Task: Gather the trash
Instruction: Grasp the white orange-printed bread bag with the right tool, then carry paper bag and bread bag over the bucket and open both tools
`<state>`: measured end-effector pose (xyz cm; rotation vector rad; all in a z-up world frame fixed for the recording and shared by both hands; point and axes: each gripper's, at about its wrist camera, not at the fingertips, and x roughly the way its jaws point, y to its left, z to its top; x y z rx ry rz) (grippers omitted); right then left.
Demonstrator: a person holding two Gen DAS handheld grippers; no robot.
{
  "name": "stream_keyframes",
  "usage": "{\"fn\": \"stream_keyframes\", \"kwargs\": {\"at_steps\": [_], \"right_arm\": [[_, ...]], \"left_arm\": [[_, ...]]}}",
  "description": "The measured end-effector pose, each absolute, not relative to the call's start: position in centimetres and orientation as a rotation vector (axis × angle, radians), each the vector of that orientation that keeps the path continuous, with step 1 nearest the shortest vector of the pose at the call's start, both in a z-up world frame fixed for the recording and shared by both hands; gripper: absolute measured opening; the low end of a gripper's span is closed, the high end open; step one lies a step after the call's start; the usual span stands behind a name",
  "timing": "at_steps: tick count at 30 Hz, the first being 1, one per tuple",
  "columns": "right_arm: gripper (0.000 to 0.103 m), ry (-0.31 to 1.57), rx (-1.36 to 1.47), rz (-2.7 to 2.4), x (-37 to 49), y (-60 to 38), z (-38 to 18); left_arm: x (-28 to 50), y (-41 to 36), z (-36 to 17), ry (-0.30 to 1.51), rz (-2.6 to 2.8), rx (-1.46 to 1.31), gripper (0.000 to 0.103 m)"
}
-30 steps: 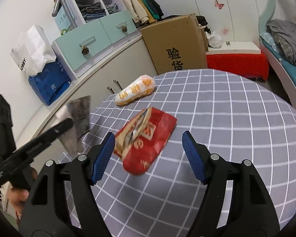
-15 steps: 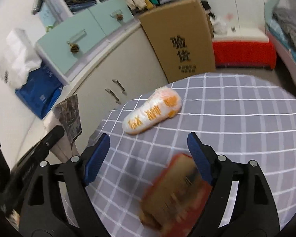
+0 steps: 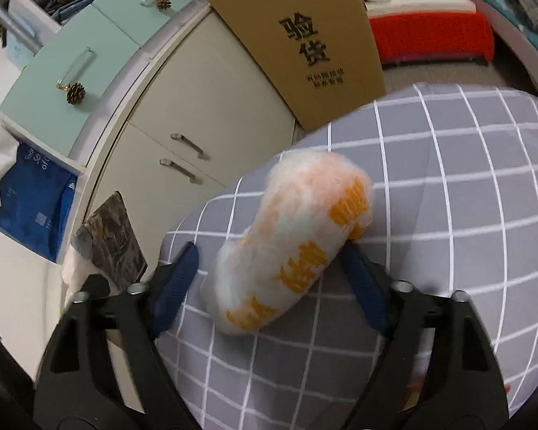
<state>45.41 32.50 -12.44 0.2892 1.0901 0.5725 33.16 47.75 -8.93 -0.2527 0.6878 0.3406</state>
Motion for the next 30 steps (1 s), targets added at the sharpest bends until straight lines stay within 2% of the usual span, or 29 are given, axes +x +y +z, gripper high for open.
{"fn": "stream_keyframes", "kwargs": {"at_steps": [2,3,12,21,30], "right_arm": [[0.047,1.113,0.28,0.604,45.3,32.4,-12.7],[0.042,1.106,0.268,0.631,45.1,32.3,-12.4],[0.041,0.911,0.28,0.715,40.6,25.6,-5.7],[0.041,0.727,0.28,0.612,34.9,10.5,-1.3],[0.042,0.624,0.39,0.412,28.5,-8.0,-3.4]], "left_arm": [[33.0,47.4,-8.9,0.69,0.335,-0.248,0.009],[32.8,47.1,-8.8,0.687,0.333,-0.243,0.009],[31.0,41.4,-4.5,0.64,0.292,-0.167,0.009],[28.1,25.0,0.7,0.563,0.093,-0.009,0.009],[24.7,8.2,0.7,0.558,-0.139,0.078,0.009]]}}
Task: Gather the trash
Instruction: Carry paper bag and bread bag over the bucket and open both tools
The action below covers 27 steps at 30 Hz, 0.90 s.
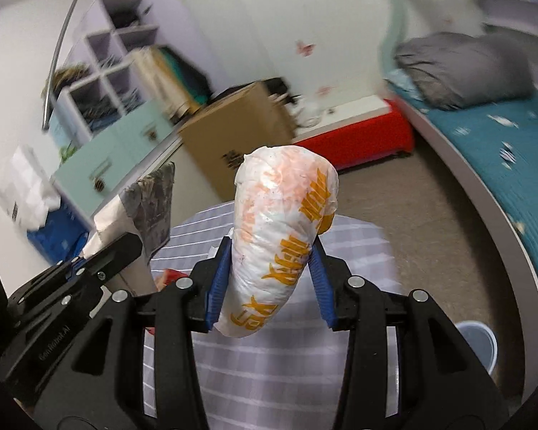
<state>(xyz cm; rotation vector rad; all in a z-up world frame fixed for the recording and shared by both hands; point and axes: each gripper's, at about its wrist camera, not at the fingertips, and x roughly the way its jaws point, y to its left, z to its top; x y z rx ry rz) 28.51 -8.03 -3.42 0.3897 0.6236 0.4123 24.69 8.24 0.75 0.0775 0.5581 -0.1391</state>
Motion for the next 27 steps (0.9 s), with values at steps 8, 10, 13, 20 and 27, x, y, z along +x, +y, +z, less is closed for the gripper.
{"fn": "stream_keyframes", "kwargs": {"at_steps": [8,10,13,20,27], "right_arm": [[0.042,0.591,0.53,0.242,21.2,-21.3,-9.5],[0.043,0.592,0.56,0.183,19.6,-24.3,-11.5],[0.043,0.609,0.561,0.107,18.0,-27.4,-14.0],[0.043,0.684,0.564,-0.097,16.2,-33.0,-20.8],[0.043,0.745,0.607,-0.196,15.4,-36.9,-26.3]], "left_arm": [[21.6,-5.2,-3.2,0.633,-0.373,0.153,0.009],[21.1,-7.7,-4.6,0.654,-0.415,0.172,0.009],[21.1,-11.6,-7.6,0.715,-0.483,0.196,0.009],[22.9,-18.2,-16.1,0.886,-0.556,0.236,0.009],[25.3,-22.6,-26.1,1.082,-0.564,0.304,0.009]]}}
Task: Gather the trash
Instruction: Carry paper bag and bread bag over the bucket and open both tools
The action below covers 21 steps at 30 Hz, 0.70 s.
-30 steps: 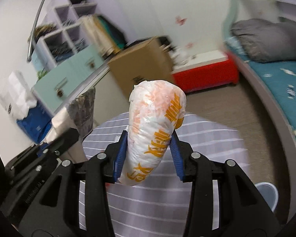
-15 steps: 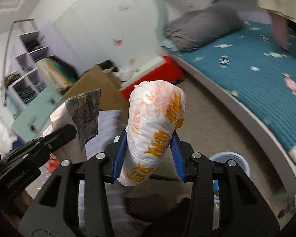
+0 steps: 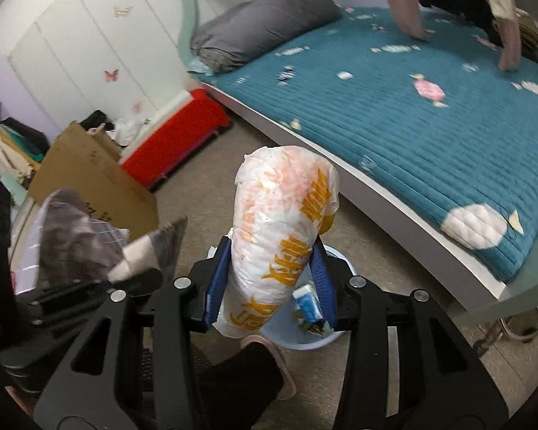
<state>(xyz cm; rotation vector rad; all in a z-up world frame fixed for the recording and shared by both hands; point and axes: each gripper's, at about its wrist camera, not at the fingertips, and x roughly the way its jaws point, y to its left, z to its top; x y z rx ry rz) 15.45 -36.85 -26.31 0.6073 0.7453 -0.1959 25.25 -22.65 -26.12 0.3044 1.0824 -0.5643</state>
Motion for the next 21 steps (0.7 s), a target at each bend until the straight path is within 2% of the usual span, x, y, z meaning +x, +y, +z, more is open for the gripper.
{"fn": "stream_keyframes", "kwargs": {"at_steps": [4,7,10,11,12,21], "right_arm": [[0.044,0.771,0.629,-0.229,15.9,-38.1,-28.5],[0.044,0.786,0.634,-0.24,16.2,-38.4,-29.4],[0.045,0.801,0.641,-0.244,16.6,-38.8,-30.3],[0.045,0.805,0.642,-0.244,16.7,-38.7,-30.4],[0.045,0.811,0.641,-0.245,16.9,-38.8,-30.7],[0.047,0.858,0.637,-0.217,17.8,-37.6,-32.3]], "left_arm": [[26.3,-24.0,-29.2,1.131,-0.571,0.307,0.01],[27.3,-24.6,-30.4,1.158,-0.579,0.293,0.014],[28.2,-25.0,-30.9,1.182,-0.569,0.297,0.043],[28.3,-24.9,-31.2,1.18,-0.55,0.304,0.059],[28.1,-24.6,-31.3,1.175,-0.545,0.303,0.063],[28.9,-23.0,-32.5,1.204,-0.461,0.317,0.066]]}}
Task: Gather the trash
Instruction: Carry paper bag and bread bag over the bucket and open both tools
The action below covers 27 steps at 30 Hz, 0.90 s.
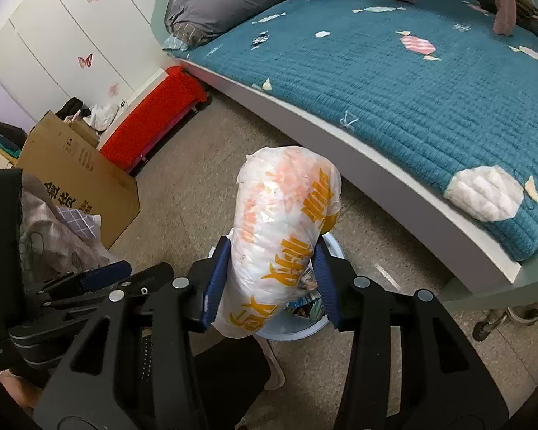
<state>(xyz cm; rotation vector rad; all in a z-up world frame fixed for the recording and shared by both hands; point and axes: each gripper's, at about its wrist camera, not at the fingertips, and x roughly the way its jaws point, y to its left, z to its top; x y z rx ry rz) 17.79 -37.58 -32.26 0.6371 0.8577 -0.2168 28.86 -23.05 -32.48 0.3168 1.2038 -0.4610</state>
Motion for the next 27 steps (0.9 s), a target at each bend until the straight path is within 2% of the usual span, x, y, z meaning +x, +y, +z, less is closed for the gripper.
{"fn": "stream_keyframes", "kwargs": {"at_steps": [12,14,16,27], "right_arm": [[0.047,0.895,0.609,-0.175,20.2,-35.4,-33.7],[0.05,0.896,0.613,-0.171,21.0,-35.2,-33.9],[0.066,0.893,0.628,-0.167,21.6,-35.3,-34.3],[0.067,0.91,0.668,-0.159,21.0,-35.2,-34.4]], "left_arm": [[29.2,-21.2,-31.1,1.123,-0.35,0.35,0.07],[29.4,-20.7,-30.9,1.114,-0.328,0.349,0.07],[29.5,-20.5,-30.8,1.108,-0.314,0.347,0.07],[29.0,-19.6,-29.5,1.087,-0.305,0.326,0.07]]}}
